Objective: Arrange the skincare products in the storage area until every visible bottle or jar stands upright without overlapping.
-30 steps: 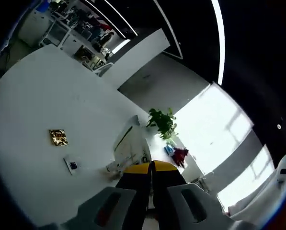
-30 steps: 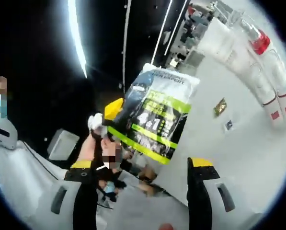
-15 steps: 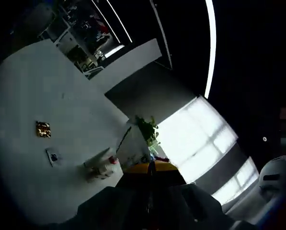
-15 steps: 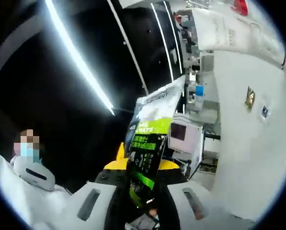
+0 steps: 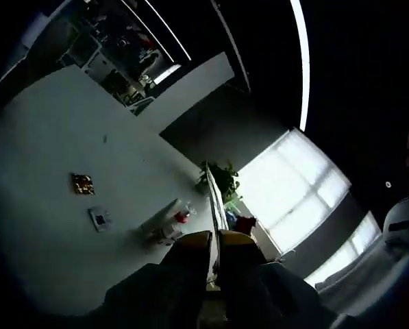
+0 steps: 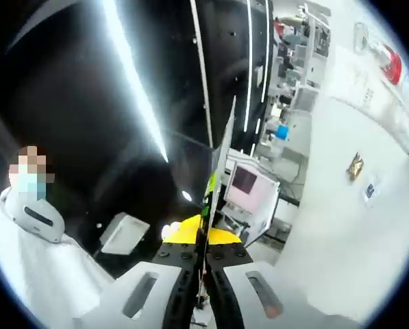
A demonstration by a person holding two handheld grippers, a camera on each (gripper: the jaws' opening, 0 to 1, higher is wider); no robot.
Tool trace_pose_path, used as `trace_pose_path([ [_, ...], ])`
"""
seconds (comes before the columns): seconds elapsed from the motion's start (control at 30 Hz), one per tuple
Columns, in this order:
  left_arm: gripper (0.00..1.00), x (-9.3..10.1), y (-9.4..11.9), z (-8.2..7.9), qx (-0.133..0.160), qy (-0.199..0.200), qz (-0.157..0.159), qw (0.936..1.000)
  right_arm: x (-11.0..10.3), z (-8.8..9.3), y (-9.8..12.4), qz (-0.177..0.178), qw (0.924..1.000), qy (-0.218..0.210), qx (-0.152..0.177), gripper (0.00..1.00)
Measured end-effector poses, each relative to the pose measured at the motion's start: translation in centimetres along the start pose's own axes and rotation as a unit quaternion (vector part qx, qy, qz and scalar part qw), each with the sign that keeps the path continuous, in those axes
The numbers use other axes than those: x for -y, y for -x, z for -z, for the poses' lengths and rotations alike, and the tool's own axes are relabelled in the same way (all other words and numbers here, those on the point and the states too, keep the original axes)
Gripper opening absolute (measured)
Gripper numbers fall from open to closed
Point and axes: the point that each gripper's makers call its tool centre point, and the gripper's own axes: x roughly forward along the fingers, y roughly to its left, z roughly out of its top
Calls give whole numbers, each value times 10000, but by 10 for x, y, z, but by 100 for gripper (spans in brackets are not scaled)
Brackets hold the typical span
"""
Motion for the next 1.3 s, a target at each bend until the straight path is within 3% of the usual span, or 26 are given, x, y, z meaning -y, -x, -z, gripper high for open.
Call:
trace_pose_path([
  [0.1,28,1,3,8,-111,-20,74,9999,-6,3,1,-4,9999,99,-72,1],
  [0.23,27,16,2,17,-100,168,482,9986,-11,10,1,18,9996,173,-214,1],
  [0.4,22,19,-2,27,-124,277,596,9978,-18,25,3,26,9987,255,-440,1],
  [0.57,12,19,-2,28,-32,436,678,9967,-22,35,5,61,9973,323,-663,1],
  [0.8,7,18,-1,29,90,590,755,9954,-23,40,10,212,9961,415,-747,2],
  [1.0,4,17,-6,36,71,707,776,9945,-16,40,16,518,9896,979,-918,4],
  [1.1,4,17,-8,37,77,839,841,9929,-14,39,20,606,9864,1212,-934,9],
  [1.17,4,16,-10,39,67,870,861,9925,-11,44,23,710,9809,1401,-1145,15],
  [1.3,3,11,-13,42,36,937,839,9921,-5,49,26,948,9717,1680,-1364,40],
])
